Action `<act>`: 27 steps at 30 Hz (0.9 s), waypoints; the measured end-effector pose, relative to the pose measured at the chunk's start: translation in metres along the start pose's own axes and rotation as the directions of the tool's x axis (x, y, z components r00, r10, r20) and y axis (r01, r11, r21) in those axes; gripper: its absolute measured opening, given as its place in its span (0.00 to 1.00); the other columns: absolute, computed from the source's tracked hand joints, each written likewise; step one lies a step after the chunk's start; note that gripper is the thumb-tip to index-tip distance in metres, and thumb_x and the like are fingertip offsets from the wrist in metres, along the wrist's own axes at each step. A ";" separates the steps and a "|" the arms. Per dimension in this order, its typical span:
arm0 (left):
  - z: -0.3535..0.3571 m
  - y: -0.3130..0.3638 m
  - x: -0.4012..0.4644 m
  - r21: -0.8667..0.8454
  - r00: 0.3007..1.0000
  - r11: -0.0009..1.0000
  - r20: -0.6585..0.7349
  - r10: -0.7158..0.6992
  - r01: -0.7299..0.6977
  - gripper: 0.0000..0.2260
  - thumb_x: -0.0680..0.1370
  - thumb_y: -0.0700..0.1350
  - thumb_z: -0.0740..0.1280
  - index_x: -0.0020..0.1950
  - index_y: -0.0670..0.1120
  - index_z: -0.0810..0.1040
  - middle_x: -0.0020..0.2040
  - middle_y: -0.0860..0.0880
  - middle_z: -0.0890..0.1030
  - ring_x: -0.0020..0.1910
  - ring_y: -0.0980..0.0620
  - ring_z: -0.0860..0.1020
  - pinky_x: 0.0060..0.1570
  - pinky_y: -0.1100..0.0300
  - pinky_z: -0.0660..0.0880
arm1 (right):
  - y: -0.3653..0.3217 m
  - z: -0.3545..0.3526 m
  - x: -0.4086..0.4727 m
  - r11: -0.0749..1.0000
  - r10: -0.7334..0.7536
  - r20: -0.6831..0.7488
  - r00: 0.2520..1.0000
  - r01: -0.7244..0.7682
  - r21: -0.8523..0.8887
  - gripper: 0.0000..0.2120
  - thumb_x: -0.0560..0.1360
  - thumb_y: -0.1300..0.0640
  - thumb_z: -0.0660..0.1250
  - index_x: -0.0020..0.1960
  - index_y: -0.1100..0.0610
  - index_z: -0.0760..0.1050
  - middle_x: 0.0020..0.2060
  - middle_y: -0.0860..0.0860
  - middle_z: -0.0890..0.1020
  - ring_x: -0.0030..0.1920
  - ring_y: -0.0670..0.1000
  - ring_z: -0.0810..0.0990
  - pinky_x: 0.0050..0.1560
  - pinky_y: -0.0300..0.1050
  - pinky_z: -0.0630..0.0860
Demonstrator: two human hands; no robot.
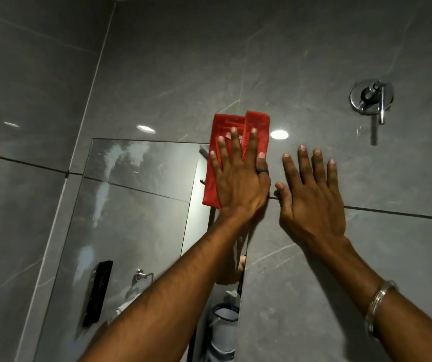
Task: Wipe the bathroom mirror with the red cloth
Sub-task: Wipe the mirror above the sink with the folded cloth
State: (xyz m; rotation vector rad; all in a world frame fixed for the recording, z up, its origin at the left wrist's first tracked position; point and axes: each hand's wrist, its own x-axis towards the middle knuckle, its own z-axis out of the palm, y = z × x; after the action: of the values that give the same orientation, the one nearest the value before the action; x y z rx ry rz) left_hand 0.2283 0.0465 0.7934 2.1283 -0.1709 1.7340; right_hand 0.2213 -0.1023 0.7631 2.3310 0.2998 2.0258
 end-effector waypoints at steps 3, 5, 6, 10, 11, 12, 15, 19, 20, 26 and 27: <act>0.000 0.003 0.000 0.009 1.000 1.000 -0.001 -0.008 0.008 0.31 0.85 0.60 0.49 0.84 0.53 0.39 0.85 0.45 0.37 0.83 0.40 0.35 0.80 0.35 0.39 | 0.000 -0.001 0.000 1.000 -0.004 0.003 1.000 0.004 0.020 0.33 0.84 0.36 0.37 0.86 0.48 0.44 0.86 0.52 0.41 0.86 0.54 0.37 0.85 0.60 0.40; 0.000 0.002 0.000 0.003 1.000 1.000 -0.005 -0.007 0.007 0.31 0.85 0.59 0.49 0.84 0.52 0.40 0.85 0.45 0.38 0.83 0.41 0.36 0.80 0.35 0.39 | 0.000 -0.002 -0.001 0.999 -0.007 0.005 1.000 0.007 0.044 0.33 0.85 0.37 0.41 0.86 0.48 0.44 0.86 0.52 0.42 0.86 0.54 0.37 0.85 0.61 0.41; 0.002 0.001 -0.004 0.005 1.000 1.000 -0.005 -0.007 0.007 0.30 0.85 0.59 0.49 0.84 0.52 0.40 0.85 0.45 0.39 0.83 0.41 0.37 0.80 0.35 0.39 | 0.001 -0.001 -0.005 0.999 -0.009 0.006 1.000 0.009 0.051 0.33 0.85 0.38 0.43 0.86 0.49 0.45 0.86 0.53 0.42 0.86 0.55 0.38 0.85 0.61 0.42; 0.004 -0.002 -0.025 0.017 1.000 1.000 -0.005 -0.017 0.017 0.30 0.85 0.58 0.50 0.84 0.51 0.43 0.85 0.44 0.42 0.84 0.41 0.40 0.81 0.36 0.41 | -0.006 0.001 -0.024 0.999 -0.026 -0.007 1.000 0.027 0.037 0.34 0.85 0.38 0.45 0.86 0.50 0.45 0.86 0.55 0.43 0.86 0.57 0.41 0.85 0.63 0.45; 0.005 -0.003 -0.036 0.022 1.000 0.999 0.002 -0.027 0.027 0.30 0.85 0.58 0.49 0.84 0.51 0.44 0.85 0.44 0.43 0.84 0.41 0.40 0.81 0.36 0.42 | -0.009 0.002 -0.032 0.999 -0.032 -0.001 0.999 0.032 0.036 0.34 0.85 0.38 0.45 0.86 0.51 0.45 0.86 0.55 0.44 0.86 0.58 0.42 0.85 0.63 0.45; 0.006 -0.005 -0.045 0.022 0.999 0.999 0.005 -0.036 0.036 0.29 0.85 0.59 0.49 0.84 0.51 0.45 0.86 0.44 0.43 0.84 0.41 0.41 0.82 0.37 0.42 | -0.013 0.003 -0.037 0.999 -0.038 0.005 0.999 0.038 0.033 0.34 0.85 0.38 0.44 0.86 0.51 0.45 0.86 0.56 0.45 0.86 0.58 0.43 0.85 0.63 0.46; 0.012 -0.012 -0.084 0.020 0.999 0.999 0.007 -0.045 0.045 0.29 0.85 0.59 0.47 0.84 0.51 0.47 0.86 0.44 0.46 0.84 0.41 0.43 0.82 0.37 0.42 | -0.020 0.004 -0.056 0.998 -0.060 0.023 0.998 0.059 0.029 0.34 0.85 0.38 0.45 0.86 0.52 0.46 0.86 0.58 0.47 0.86 0.59 0.46 0.85 0.64 0.48; 0.022 -0.027 -0.150 0.029 0.996 0.998 0.054 -0.065 0.063 0.29 0.85 0.60 0.47 0.84 0.50 0.49 0.85 0.43 0.47 0.84 0.40 0.44 0.82 0.36 0.43 | -0.030 0.006 -0.087 0.997 -0.049 0.039 0.998 0.047 0.054 0.34 0.85 0.38 0.44 0.86 0.53 0.48 0.86 0.58 0.49 0.86 0.60 0.48 0.85 0.63 0.48; 0.025 -0.030 -0.169 0.023 0.996 0.998 0.056 -0.065 0.064 0.29 0.85 0.60 0.46 0.84 0.49 0.50 0.85 0.43 0.48 0.84 0.40 0.45 0.82 0.36 0.43 | -0.032 0.007 -0.095 0.998 -0.052 0.040 0.998 0.050 0.046 0.33 0.85 0.38 0.43 0.86 0.53 0.48 0.85 0.58 0.50 0.86 0.60 0.49 0.85 0.63 0.48; 0.049 -0.061 -0.301 -0.005 0.995 0.997 0.065 -0.078 0.078 0.28 0.86 0.60 0.46 0.84 0.51 0.47 0.85 0.47 0.42 0.84 0.40 0.45 0.82 0.37 0.43 | -0.038 0.015 -0.145 0.991 -0.121 0.065 0.991 0.117 0.064 0.32 0.86 0.40 0.47 0.85 0.55 0.53 0.84 0.61 0.54 0.85 0.63 0.53 0.84 0.61 0.48; 0.052 -0.065 -0.321 -0.004 0.994 0.996 0.071 -0.085 0.085 0.28 0.86 0.59 0.47 0.84 0.52 0.46 0.85 0.48 0.41 0.84 0.40 0.45 0.82 0.38 0.43 | -0.038 0.016 -0.150 0.990 -0.134 0.069 0.989 0.130 0.061 0.32 0.86 0.41 0.48 0.85 0.55 0.53 0.84 0.61 0.55 0.84 0.63 0.53 0.84 0.61 0.49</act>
State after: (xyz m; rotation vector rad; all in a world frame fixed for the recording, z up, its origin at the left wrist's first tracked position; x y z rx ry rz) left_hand 0.2245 0.0395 0.4620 2.1610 -0.1044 1.6091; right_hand 0.2127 -0.0888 0.6086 2.3422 0.5005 1.8914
